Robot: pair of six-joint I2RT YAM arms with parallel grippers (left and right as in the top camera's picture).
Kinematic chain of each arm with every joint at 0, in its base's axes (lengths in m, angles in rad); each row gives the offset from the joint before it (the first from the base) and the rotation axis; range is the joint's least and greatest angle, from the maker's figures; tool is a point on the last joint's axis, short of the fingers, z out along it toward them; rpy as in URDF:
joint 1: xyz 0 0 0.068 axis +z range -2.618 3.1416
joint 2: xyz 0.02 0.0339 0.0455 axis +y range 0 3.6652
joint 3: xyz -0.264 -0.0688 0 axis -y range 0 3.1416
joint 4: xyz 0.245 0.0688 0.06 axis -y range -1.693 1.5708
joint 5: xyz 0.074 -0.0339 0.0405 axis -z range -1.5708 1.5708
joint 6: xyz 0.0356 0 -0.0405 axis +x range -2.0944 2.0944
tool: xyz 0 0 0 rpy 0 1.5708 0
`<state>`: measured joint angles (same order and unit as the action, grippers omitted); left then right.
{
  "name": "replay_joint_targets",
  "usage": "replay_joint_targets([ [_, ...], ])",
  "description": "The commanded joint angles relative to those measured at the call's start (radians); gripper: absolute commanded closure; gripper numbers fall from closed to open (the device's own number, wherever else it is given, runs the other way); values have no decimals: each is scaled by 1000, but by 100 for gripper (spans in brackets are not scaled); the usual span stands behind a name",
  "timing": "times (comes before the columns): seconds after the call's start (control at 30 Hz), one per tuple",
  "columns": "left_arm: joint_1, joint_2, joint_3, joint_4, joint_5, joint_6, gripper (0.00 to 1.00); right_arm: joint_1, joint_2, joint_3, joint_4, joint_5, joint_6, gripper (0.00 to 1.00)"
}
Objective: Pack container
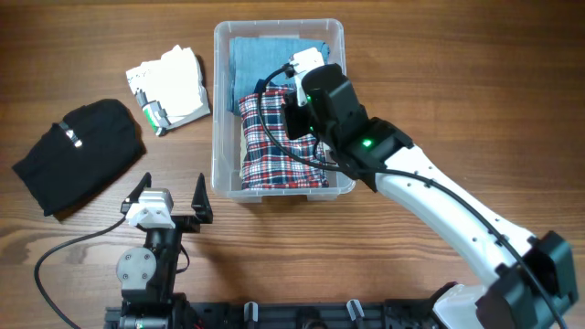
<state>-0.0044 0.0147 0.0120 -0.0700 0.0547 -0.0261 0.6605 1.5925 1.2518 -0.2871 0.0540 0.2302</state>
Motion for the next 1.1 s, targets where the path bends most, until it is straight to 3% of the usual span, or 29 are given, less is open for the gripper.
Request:
replay_joint_targets([
  [0.0,-5,0,-6,-1,15,19,0,0,108,-1,26,25,5,96],
  [0.37,-5,0,-6,-1,15,19,0,-12,421,-1,168,85,9,96],
  [0.5,-5,0,-6,-1,15,19,0,-11,428,0,171,85,8,96],
  [0.77,-5,0,-6,-1,16,19,0,-11,183,0,120,85,6,96],
  [0.93,-5,0,-6,-1,15,19,0,-11,-36,0,-37,96,9,96],
  [1.07,-5,0,-6,-1,15,19,0,-35,-203,-1,-179,240,10,95],
])
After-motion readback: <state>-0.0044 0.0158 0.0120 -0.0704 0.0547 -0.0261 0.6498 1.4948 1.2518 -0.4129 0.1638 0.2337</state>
